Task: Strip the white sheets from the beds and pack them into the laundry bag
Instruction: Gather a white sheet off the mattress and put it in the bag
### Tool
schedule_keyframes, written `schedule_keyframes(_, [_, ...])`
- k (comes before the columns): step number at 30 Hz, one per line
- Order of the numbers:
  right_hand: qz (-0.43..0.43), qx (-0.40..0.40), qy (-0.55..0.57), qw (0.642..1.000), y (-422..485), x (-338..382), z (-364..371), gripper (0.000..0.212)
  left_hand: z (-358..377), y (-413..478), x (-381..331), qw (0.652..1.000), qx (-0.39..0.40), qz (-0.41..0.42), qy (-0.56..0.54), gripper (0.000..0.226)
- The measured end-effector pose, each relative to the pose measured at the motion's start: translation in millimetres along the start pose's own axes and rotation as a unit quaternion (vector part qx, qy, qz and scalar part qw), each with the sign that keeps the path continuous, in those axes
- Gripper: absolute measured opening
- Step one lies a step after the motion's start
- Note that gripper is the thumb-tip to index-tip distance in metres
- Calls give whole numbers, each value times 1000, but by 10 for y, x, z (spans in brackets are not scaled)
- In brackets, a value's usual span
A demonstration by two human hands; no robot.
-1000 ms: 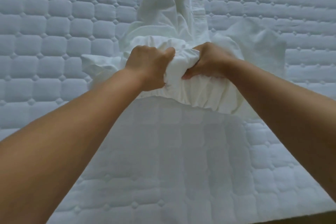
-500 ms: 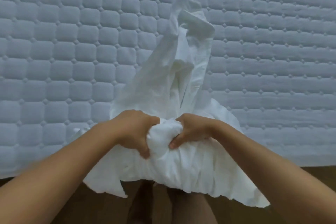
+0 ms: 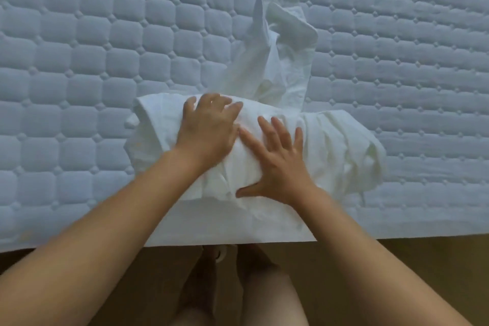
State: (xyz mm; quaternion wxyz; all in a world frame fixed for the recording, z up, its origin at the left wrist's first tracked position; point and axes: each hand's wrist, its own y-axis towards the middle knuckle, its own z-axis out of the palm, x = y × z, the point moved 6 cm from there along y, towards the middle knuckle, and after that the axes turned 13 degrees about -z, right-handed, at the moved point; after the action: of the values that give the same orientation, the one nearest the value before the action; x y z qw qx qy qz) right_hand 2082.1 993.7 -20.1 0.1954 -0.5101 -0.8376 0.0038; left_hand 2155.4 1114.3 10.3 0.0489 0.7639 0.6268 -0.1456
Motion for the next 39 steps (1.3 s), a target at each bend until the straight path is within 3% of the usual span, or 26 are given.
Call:
schedule_keyframes(1, [10, -3, 27, 1000, 86, -115, -64, 125, 19, -172, -22, 997, -74, 11, -20, 42])
schedule_keyframes(3, [54, 3, 59, 997, 263, -384, -220, 128, 170, -420, -29, 993, -116, 22, -18, 52])
schedule_keyframes(6, [110, -38, 36, 993, 446, -677, -451, 127, 409, -345, -107, 998, -54, 29, 1, 85])
schedule_keyframes(9, [170, -177, -55, 968, 371, -763, -556, 99, 509, 117, -207, 1000, 14, 9, 17, 100])
schedule_keyframes(11, [159, -247, -52, 954, 164, -720, -483, 85, 531, 465, -259, 996, 69, -5, 51, 105])
schedule_keyframes(12, [124, -238, -42, 963, 84, -666, -392, 86, 534, 622, -259, 993, 99, -19, 65, 107])
schedule_keyframes(14, [71, -147, -37, 986, 30, -626, -148, 106, 540, 876, -260, 988, 134, -39, 68, 106])
schedule_keyframes(17, [100, -73, -4, 992, 248, -932, -32, 138, 589, 1248, -328, 986, 151, -51, 47, 103])
schedule_keyframes(20, [138, 15, 105, 985, 587, -1334, -73, 137, 660, 1673, -415, 984, 160, -74, 12, 96])
schedule_keyframes(23, [137, 33, 179, 974, 821, -1729, -147, 140, 620, 2004, -591, 986, 147, -66, -38, 86])
schedule_keyframes(27, [138, 68, 237, 959, 1097, -2082, -182, 140, 267, 1937, -667, 999, 33, -28, -10, 70])
schedule_keyframes(31, [128, 58, 322, 936, 1313, -2303, -304, 114, 228, 1469, -587, 992, -95, 41, 66, 70])
schedule_keyframes(34, [160, 46, 344, 924, 1369, -2404, -335, 125, 372, 1655, -556, 986, -146, 63, 58, 51])
schedule_keyframes(36, [201, 5, 307, 930, 1358, -2489, -496, 128, 421, 1947, -550, 989, -131, 39, 55, 47])
schedule_keyframes(37, [232, -32, 230, 945, 1331, -2511, -637, 125, 436, 2105, -551, 993, -107, 26, 49, 49])
schedule_keyframes(39, [264, -187, 43, 945, 1256, -2330, -963, 103, 425, 2437, -578, 998, -54, -11, 31, 57])
